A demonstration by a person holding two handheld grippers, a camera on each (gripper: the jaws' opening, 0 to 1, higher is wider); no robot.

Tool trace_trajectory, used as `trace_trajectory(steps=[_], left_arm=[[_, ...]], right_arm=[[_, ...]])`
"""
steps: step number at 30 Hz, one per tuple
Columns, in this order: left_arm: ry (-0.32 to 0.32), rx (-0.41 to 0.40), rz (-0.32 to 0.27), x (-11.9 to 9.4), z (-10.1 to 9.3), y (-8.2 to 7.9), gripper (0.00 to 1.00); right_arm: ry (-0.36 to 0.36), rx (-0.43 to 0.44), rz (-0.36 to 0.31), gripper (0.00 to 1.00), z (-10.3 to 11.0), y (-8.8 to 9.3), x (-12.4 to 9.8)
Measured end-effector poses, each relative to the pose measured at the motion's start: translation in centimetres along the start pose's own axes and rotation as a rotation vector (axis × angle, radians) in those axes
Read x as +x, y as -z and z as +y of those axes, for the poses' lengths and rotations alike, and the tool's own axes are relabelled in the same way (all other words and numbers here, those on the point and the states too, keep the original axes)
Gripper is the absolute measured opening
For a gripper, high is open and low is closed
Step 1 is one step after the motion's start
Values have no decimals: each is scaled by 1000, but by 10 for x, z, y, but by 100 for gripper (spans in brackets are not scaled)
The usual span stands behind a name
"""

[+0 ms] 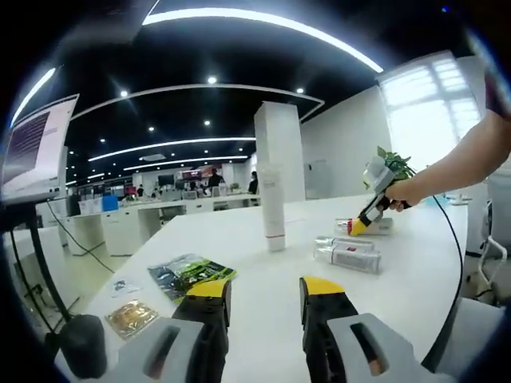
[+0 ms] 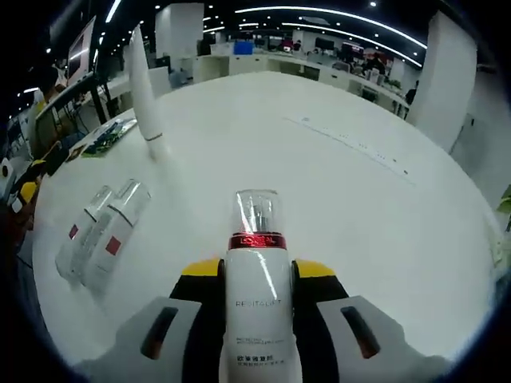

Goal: Arrange the skincare products in the storage area until every visible bottle or jar stands upright without overlapping.

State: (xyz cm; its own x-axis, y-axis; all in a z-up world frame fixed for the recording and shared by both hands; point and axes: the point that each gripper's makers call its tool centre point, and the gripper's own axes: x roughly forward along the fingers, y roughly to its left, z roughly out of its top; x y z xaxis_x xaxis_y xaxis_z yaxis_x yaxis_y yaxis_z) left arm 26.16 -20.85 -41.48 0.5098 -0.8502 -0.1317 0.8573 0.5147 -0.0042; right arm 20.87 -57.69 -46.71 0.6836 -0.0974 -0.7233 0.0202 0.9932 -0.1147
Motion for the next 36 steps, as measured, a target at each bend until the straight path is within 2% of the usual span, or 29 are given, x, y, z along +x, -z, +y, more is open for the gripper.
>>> trace_trajectory(steps=[5, 10, 16, 20, 23, 29, 31, 33, 36], left_arm=[[8, 0, -7, -1, -1, -2, 35], [4, -6, -12, -1, 1, -2, 35], [7, -8, -15, -2, -1, -2, 35], [12, -11, -17, -3, -4, -2, 35], [16, -12, -18, -3, -6, -2, 35], [24, -37, -21, -5, -9, -4, 35], [48, -63, -37, -5, -13, -7, 38], [73, -63, -26, -4, -18, -7, 40], [69, -58, -13, -3, -19, -4, 40]], right_arm=[[3, 18, -12, 28, 3, -1, -7], [5, 16, -50, 27, 9, -6, -16], [18, 47, -129, 27, 7, -20, -33], [25, 57, -199, 27, 10, -34, -45], [26, 59, -277, 27, 16, -51, -56], [12, 42, -394, 27, 42, -85, -75], [-10, 23, -428, 27, 58, -98, -80], [-33, 9, -468, 27, 78, -114, -86], [-72, 2, -510, 27, 101, -127, -89]])
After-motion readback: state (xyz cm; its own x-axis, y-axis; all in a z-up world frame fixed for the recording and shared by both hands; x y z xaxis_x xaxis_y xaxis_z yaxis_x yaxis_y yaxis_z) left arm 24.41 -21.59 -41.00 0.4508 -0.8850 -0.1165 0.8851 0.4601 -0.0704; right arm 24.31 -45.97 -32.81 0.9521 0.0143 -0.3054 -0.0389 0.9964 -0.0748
